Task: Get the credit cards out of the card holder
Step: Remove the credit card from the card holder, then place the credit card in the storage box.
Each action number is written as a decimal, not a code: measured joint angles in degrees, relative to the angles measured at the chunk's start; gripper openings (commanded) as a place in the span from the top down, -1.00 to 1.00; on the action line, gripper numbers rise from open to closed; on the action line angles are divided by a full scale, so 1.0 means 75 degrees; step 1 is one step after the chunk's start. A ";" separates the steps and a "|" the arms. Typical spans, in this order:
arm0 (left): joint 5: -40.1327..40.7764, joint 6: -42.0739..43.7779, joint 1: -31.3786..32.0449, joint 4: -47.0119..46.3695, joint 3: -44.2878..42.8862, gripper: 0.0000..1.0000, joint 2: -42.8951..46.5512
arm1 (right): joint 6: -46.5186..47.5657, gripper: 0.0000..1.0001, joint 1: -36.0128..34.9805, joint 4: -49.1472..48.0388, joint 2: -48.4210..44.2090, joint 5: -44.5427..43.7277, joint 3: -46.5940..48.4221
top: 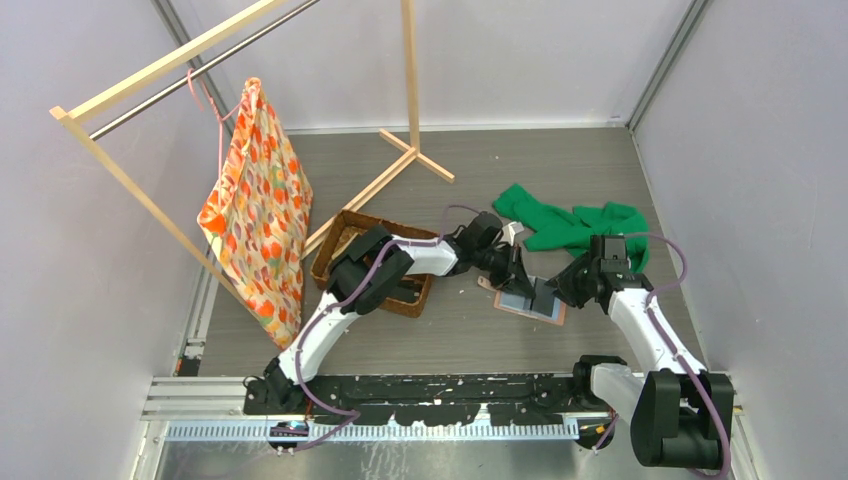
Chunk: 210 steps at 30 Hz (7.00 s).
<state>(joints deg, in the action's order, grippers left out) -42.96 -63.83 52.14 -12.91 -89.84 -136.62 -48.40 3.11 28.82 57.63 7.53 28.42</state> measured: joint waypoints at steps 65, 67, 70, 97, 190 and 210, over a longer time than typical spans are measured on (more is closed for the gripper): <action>-0.0096 0.0402 -0.0449 0.0020 0.0956 0.99 0.0609 | -0.0020 0.32 0.0219 -0.0831 0.0726 0.0169 -0.0393; -0.0172 0.0513 -0.0469 0.0233 0.0807 0.99 0.0609 | -0.0020 0.32 0.0219 -0.0898 0.0761 0.0201 -0.0399; -0.0265 0.0723 -0.0478 0.0583 0.0516 0.99 0.0609 | -0.0020 0.32 0.0219 -0.0953 0.0772 0.0219 -0.0408; -0.0679 0.1131 -0.0618 0.0898 0.0600 0.47 0.0635 | -0.0020 0.32 0.0251 -0.1052 0.0825 0.0274 -0.0414; -0.0615 0.1778 -0.0790 0.1941 0.0443 0.99 0.0784 | -0.0012 0.32 0.0254 -0.1070 0.0839 0.0289 -0.0414; 0.1582 0.4654 -0.0950 0.6350 -0.0950 0.99 0.2833 | 0.0102 -0.33 0.0268 -0.0306 0.0321 0.0280 -0.0163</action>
<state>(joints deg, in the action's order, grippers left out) -31.09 -28.93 45.01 34.72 -96.97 -115.37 -47.64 5.13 26.52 60.03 9.63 27.20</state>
